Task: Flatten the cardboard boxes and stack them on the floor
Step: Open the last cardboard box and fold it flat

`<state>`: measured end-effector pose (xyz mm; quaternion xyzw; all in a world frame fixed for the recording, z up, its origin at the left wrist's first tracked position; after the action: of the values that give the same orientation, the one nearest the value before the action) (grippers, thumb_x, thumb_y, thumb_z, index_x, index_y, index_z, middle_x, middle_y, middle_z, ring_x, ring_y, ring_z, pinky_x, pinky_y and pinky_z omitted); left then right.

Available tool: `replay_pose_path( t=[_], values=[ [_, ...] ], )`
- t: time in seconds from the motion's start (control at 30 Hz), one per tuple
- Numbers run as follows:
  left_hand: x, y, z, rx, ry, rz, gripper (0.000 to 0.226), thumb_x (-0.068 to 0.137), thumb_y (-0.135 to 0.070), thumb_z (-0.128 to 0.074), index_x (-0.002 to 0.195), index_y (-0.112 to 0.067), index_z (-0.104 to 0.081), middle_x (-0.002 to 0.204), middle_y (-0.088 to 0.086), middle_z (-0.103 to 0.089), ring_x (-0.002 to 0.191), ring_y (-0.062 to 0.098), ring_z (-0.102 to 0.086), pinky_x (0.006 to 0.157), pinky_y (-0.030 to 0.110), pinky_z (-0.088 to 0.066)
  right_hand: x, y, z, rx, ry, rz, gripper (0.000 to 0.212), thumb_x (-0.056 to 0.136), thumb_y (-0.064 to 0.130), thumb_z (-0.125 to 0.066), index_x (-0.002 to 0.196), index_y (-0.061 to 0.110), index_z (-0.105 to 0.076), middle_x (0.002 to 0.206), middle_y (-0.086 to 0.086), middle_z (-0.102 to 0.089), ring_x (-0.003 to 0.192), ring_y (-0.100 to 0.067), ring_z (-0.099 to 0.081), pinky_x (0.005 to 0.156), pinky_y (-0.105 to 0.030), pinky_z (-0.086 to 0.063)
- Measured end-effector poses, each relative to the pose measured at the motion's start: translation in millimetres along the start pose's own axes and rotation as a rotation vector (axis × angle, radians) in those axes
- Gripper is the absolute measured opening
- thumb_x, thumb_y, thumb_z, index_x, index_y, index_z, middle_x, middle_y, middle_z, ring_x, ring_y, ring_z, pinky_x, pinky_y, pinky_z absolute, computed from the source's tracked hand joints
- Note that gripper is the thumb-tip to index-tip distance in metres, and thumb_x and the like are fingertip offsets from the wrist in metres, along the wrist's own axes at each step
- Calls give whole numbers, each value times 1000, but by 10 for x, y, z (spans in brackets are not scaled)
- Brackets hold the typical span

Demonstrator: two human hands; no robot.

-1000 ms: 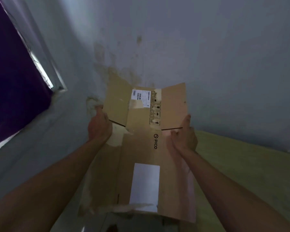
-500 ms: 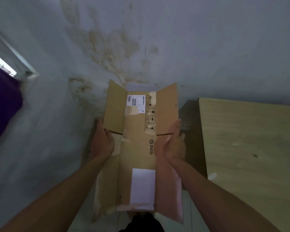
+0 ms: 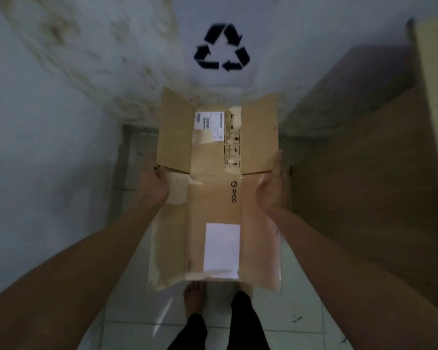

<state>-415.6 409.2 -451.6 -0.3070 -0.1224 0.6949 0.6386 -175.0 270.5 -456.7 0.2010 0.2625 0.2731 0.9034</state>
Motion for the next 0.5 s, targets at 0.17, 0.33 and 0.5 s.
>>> replay_pose_path(
  t=[0.17,0.33,0.5],
  values=[
    [579,806,-931,-51,-42,-18,40,100,-13,-44,138,-17,-52,122,15,-63,110,34,-58,91,38,-44,548,-545,-1190,96,31,-34,87,95,9,-49,159,36,4,138,-14,-46,112,-34,-59,92,-36,-50],
    [981,1415,-1745,-132,-11,15,38,101,-18,-43,137,-15,-54,123,13,-62,108,30,-59,90,39,-48,1004,-1056,-2022,159,19,8,76,93,2,-51,159,25,-20,140,-11,-48,122,-27,-53,88,-16,-34],
    [1425,1876,-2373,-234,94,30,43,99,-18,-45,142,-15,-48,128,11,-60,109,26,-60,90,34,-50,1437,-1428,-2621,180,50,21,74,90,-1,-47,156,24,-29,146,-5,-43,120,-18,-52,95,-17,-38]
  ],
)
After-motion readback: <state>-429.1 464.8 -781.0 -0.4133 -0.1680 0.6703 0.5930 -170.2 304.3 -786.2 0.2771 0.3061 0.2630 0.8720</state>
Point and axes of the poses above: each hand's wrist, its own x-axis towards the middle knuckle, its own z-axis out of the back of the hand, y = z × x, the point moved 1 cm from there along x, towards the middle knuckle
